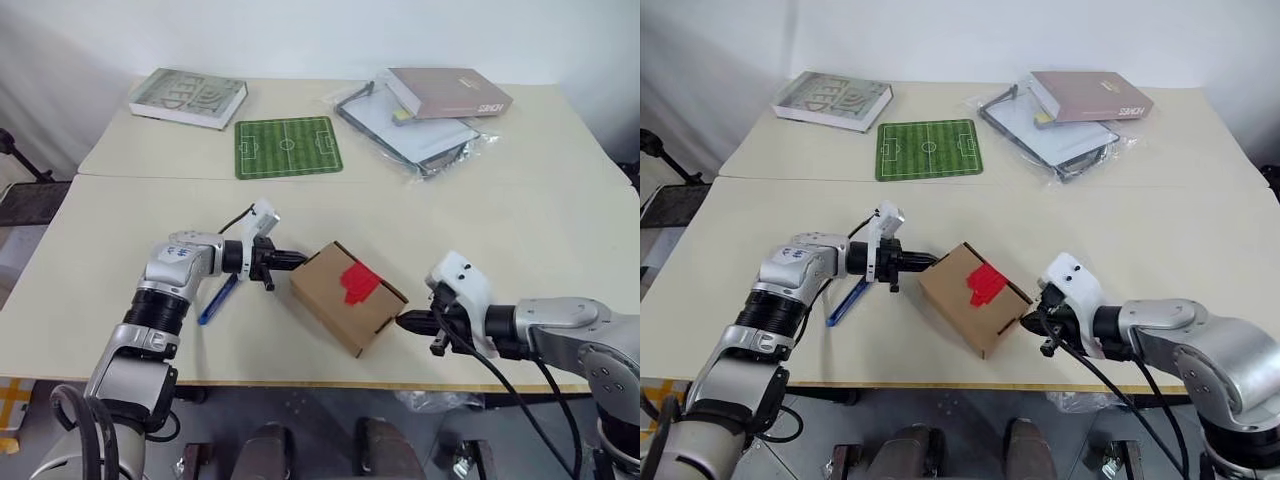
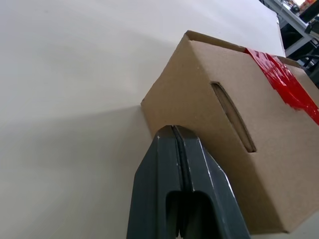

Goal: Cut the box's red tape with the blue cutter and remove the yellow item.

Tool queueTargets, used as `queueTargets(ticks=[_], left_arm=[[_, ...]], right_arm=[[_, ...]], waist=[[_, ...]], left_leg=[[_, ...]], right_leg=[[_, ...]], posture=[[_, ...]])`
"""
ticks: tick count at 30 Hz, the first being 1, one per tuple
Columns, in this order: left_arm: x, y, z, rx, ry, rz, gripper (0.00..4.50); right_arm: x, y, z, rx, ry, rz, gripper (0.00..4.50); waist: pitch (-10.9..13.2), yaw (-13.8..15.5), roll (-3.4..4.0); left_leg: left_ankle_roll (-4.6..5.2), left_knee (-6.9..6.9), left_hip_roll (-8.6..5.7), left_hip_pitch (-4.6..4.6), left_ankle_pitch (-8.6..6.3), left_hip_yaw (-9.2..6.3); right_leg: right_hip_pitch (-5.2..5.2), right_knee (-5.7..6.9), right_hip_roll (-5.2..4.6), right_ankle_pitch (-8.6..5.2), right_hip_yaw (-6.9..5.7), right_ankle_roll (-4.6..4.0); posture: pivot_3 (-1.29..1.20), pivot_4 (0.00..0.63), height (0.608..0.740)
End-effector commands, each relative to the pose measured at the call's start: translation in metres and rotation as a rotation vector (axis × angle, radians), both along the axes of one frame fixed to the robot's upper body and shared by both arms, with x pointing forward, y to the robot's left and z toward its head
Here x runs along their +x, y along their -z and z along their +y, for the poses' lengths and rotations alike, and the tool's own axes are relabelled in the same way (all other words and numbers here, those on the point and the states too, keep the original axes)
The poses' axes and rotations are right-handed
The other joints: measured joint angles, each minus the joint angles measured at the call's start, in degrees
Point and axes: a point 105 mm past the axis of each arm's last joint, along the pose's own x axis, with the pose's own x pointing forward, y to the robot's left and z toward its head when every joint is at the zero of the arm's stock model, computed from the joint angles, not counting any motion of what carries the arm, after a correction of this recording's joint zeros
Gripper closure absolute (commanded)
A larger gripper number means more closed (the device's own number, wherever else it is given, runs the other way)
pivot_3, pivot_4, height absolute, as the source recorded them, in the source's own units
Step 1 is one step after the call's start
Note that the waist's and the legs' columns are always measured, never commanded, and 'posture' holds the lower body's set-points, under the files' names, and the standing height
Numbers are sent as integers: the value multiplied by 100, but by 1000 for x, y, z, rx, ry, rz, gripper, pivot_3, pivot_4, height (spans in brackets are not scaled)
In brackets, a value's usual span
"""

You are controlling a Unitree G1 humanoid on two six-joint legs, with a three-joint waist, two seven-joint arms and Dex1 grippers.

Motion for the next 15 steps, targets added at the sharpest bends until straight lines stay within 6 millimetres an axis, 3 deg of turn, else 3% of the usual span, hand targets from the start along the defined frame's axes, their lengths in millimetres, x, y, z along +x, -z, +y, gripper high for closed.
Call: queueTargets(ticks=[1,5,7,11,15], left_arm=[[14,-26,16,-39,-98,-119,4500],[23,-35,32,-33,-190,-179,4500],[30,-43,45,-19,-267,-218,4129],[27,-58,65,-24,-349,-218,2933],[-1,-68,100,-41,-429,-221,1763]], right_arm=[[9,-2,-26,-90,79,-70,4474],[18,0,-47,-155,106,-96,4474],[31,-13,-55,-155,110,-173,4121],[62,-44,-60,-58,138,-289,2844],[84,-66,-42,107,54,-350,1523]], waist=[[0,3,0],[0,-2,0],[0,-21,0],[0,-53,0],[0,-94,1]], left_leg=[[0,1,0,-2,0,-1],[0,3,-5,-3,0,0],[0,4,-4,-1,0,2],[-1,7,0,0,1,15],[-1,6,14,-1,1,10]], right_leg=[[-1,0,0,0,0,1],[0,-3,0,3,0,6],[-1,-2,1,3,1,6],[-6,0,2,10,7,6],[-7,0,3,10,4,6]], posture=[[0,150,740],[0,150,740],[0,150,740],[0,150,740],[0,150,740]])
